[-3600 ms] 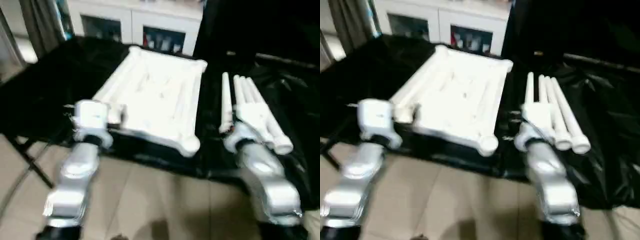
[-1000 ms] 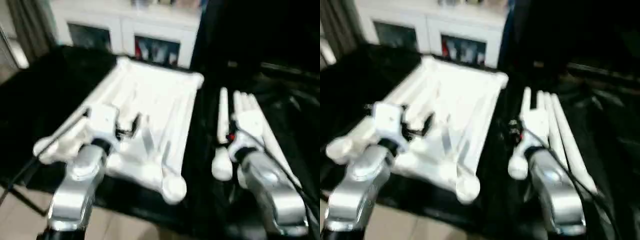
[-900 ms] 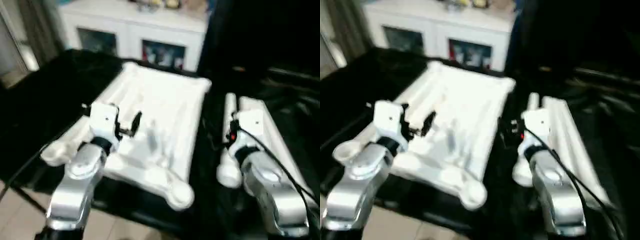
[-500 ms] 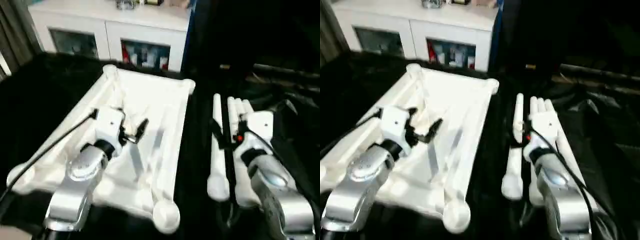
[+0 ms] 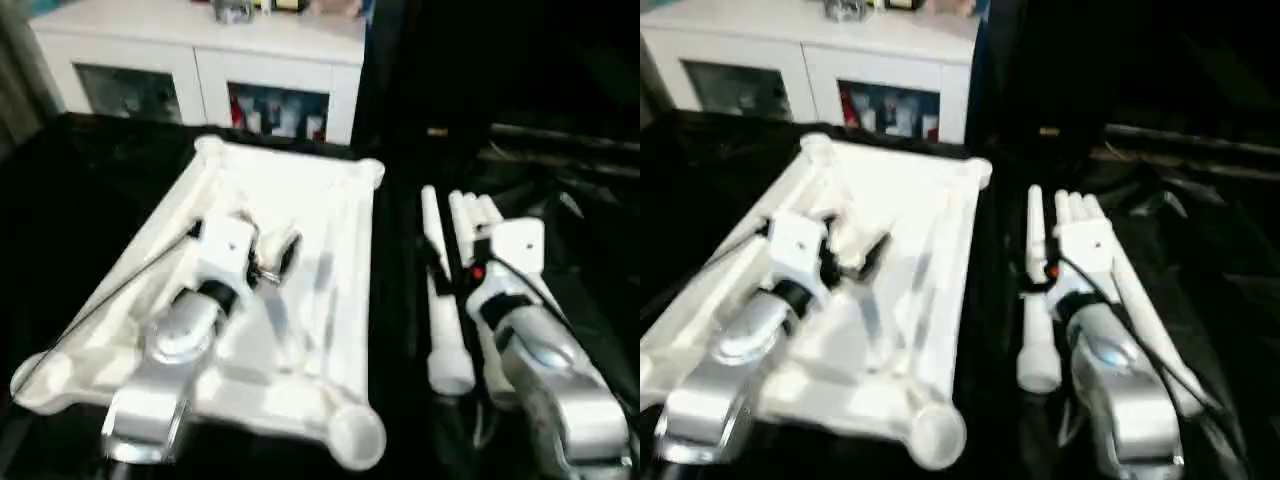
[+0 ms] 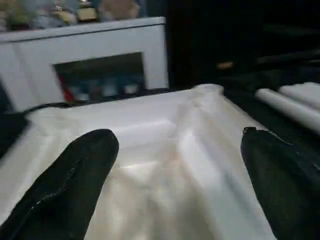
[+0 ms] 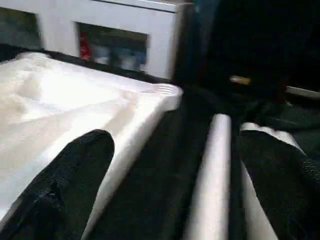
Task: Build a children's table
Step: Move to table
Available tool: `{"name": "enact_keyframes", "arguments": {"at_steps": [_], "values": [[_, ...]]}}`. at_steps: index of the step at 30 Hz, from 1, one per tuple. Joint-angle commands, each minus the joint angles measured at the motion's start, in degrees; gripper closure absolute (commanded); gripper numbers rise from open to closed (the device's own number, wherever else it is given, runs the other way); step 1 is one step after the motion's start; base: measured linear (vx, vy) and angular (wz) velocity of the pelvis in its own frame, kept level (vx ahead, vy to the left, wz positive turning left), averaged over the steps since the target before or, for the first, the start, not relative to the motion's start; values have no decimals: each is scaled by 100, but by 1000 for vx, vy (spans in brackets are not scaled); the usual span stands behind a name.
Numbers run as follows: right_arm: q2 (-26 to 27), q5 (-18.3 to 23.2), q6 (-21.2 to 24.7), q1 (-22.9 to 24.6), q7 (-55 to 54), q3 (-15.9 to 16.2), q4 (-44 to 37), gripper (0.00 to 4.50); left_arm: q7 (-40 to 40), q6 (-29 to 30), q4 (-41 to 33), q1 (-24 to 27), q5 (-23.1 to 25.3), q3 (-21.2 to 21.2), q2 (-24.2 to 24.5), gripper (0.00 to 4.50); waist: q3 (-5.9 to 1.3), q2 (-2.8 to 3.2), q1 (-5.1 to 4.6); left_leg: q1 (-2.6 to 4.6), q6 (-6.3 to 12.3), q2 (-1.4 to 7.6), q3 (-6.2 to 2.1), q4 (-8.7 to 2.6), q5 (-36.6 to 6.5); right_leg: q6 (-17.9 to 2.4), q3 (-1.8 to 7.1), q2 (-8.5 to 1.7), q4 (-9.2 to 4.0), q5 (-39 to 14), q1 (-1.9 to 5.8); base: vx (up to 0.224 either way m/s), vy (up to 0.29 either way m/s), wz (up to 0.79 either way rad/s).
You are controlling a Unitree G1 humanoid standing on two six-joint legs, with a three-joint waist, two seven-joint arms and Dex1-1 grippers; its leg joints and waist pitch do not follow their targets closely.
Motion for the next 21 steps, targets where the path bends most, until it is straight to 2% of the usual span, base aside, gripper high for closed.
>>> {"name": "enact_keyframes", "arguments": {"at_steps": [1,2,3,4,5,6,7,8,9,10,11,12,13,14,15,16,17,19,20,21], "values": [[-138,-42,77,-107,-1,-70,9,5,111,132,32,-121,-130,48,-252,0,-316,301,-182,248,-624,1275,-802,-1209,-413,-50,-290,-93,370,-536,-173,-52,70,7],[-150,-43,76,-116,12,-62,12,5,110,144,31,-143,-110,53,-243,0,-371,294,-182,288,-330,1284,-811,-1119,-79,-23,-314,-143,388,-614,-206,-52,0,6],[-157,-15,39,-132,54,-63,27,5,32,104,12,-166,-131,62,-207,0,-431,147,-224,333,957,1096,-729,-953,867,-181,-267,-283,225,-490,-156,-65,-64,0],[-169,-2,33,-143,78,-63,29,5,-22,75,-15,-170,-143,64,-171,0,-452,64,-234,281,1415,924,-639,-858,1199,-354,-197,-352,53,-242,-79,-65,-64,0],[-202,25,34,-170,121,-66,37,5,-143,93,-66,-169,-229,66,-98,0,-455,-88,-113,-73,1585,413,-190,-531,1277,-855,-7,-607,-353,591,197,-83,-121,-6],[-249,58,15,-201,191,-70,53,5,-297,161,-113,-156,-306,43,12,0,-451,-197,-34,-320,1370,138,43,-421,1129,-846,66,-781,-471,884,397,-103,-140,-7],[-368,108,-70,-245,401,-61,82,5,-599,215,-210,-109,-467,33,203,0,-397,-322,154,-233,683,192,135,-493,551,-90,88,-913,-607,182,339,-103,-140,-7],[-368,108,-70,-245,401,-61,82,5,-599,215,-210,-109,-467,33,203,0,-325,-326,124,-182,229,240,158,-637,117,267,-2,-737,-646,-1244,314,-110,-134,-11],[-448,171,-95,-280,563,-77,109,5,-855,320,-315,-67,-633,49,356,0,-287,-271,142,-149,73,277,172,-704,-74,361,-49,-681,-700,-1996,287,-106,-104,-12],[-687,319,-120,-358,968,-73,165,5,-1381,333,-480,-2,-751,11,739,0,-256,-265,142,-78,-94,335,205,-757,-557,401,-78,-645,-776,-3199,193,-106,-104,-12],[-813,391,-125,-395,1171,-63,190,5,-1610,267,-531,19,-728,-38,938,0,-229,-184,132,-57,-234,410,173,-851,-1051,307,-127,-596,-784,-3769,145,-97,-57,-10],[-955,472,-119,-433,1406,-48,216,5,-1892,180,-564,33,-750,-85,1147,0,-216,-183,102,-33,-305,450,172,-885,-1327,248,-157,-556,-783,-3817,105,-74,-17,-7],[-955,472,-119,-433,1406,-48,216,5,-1892,180,-564,33,-750,-85,1147,0,-233,-144,99,9,-349,480,149,-913,-1535,169,-188,-540,-765,-3655,103,-74,-17,-7],[-1320,592,-148,-475,1965,74,237,5,-2397,35,-552,20,-793,-158,1516,0,-226,-110,74,45,-397,542,131,-989,-1886,-13,-228,-503,-732,-3210,96,-64,17,-5],[-1660,642,-229,-477,2473,233,228,5,-2774,-113,-487,-15,-763,-234,1815,0,-213,-96,129,63,-350,592,113,-1037,-2128,-147,-218,-526,-709,-2786,123,-64,33,-1],[-1980,694,-303,-466,2956,380,213,5,-3170,-123,-458,-57,-850,-304,2085,0,-187,-93,133,79,-351,596,126,-1044,-2195,-175,-199,-527,-704,-2747,104,-64,33,-1],[-2258,709,-394,-458,3361,505,221,5,-3531,-29,-448,-111,-991,-364,2301,0,-152,-120,146,100,-334,592,157,-1055,-2303,-230,-183,-555,-718,-2846,102,-52,37,3],[-2519,701,-485,-469,3736,612,252,5,-3912,129,-452,-186,-1168,-457,2532,0,-137,-119,156,106,-347,592,164,-1068,-2333,-278,-184,-585,-726,-2981,109,0,0,0],[-2812,741,-531,-531,4176,718,313,5,-4415,198,-422,-293,-1235,-669,2866,0,-137,-104,184,134,-366,609,154,-1078,-2372,-351,-185,-617,-726,-2995,116,0,0,0],[-2930,790,-494,-584,4365,758,318,5,-4649,184,-361,-346,-1192,-804,3017,0,-135,-114,179,96,-379,622,151,-1112,-2283,-419,-184,-608,-694,-2752,147,0,0,0]]}}
